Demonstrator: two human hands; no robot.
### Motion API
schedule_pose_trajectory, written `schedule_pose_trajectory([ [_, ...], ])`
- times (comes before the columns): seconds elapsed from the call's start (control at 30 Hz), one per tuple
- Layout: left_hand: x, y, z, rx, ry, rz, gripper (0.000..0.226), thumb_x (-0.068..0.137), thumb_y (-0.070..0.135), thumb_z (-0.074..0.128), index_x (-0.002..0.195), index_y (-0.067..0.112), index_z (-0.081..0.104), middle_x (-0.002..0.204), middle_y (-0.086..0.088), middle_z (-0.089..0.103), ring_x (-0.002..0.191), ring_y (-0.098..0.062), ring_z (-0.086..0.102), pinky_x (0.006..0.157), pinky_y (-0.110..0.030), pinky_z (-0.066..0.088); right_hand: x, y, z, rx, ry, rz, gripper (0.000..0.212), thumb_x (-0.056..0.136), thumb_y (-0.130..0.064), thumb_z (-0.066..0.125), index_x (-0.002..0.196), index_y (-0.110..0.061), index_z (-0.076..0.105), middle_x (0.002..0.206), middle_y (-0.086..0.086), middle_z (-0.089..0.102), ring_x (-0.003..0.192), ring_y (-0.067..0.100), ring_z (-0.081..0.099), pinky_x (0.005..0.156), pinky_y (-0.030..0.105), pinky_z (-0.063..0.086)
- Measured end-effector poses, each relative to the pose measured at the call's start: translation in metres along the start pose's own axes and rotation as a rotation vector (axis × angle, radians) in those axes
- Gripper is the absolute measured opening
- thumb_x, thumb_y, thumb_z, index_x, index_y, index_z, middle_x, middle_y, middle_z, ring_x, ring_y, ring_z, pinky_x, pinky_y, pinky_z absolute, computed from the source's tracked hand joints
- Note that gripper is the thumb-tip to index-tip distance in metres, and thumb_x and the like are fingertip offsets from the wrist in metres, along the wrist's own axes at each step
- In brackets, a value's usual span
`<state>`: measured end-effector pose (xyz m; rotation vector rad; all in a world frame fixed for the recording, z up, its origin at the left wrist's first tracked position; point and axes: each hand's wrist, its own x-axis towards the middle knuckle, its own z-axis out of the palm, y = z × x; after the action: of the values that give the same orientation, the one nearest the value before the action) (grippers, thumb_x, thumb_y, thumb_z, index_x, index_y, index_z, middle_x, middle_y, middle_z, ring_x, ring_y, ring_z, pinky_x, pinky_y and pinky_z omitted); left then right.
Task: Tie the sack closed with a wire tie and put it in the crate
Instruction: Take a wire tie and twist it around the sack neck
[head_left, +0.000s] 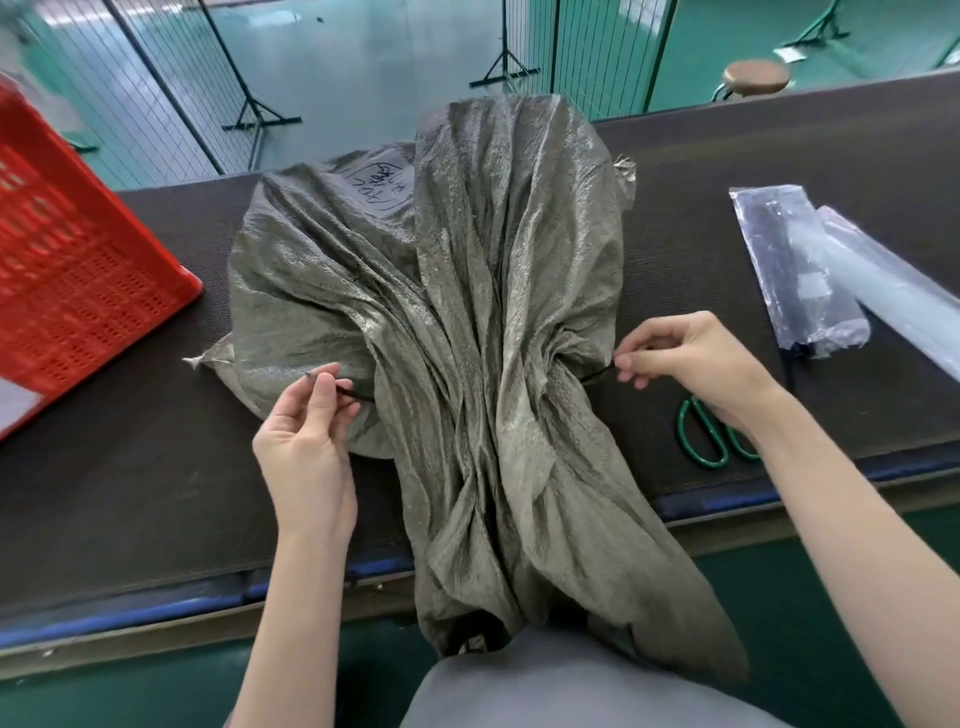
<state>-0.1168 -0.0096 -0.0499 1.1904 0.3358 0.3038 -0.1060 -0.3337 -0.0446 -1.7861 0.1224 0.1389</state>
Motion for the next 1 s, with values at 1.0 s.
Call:
schedule_pose_trajectory([
  [1.0,0.057,-0.008,0.121,0.536,-0.394,0.493,0.012,0.099,0.007,0.043,0.089,0.013,0.047,0.061,-0.009,0.056,0.037,-0.016,0.045,0.043,-0.024,0.037,0.092,-0.064,0.087,-0.271,0.152,-0.552,0.011,0.098,-0.012,0.044,0.093,-0.004,0.049,0.058,0.010,0.065,0.063,0.024,0.069,0.071,0.041,0.054],
])
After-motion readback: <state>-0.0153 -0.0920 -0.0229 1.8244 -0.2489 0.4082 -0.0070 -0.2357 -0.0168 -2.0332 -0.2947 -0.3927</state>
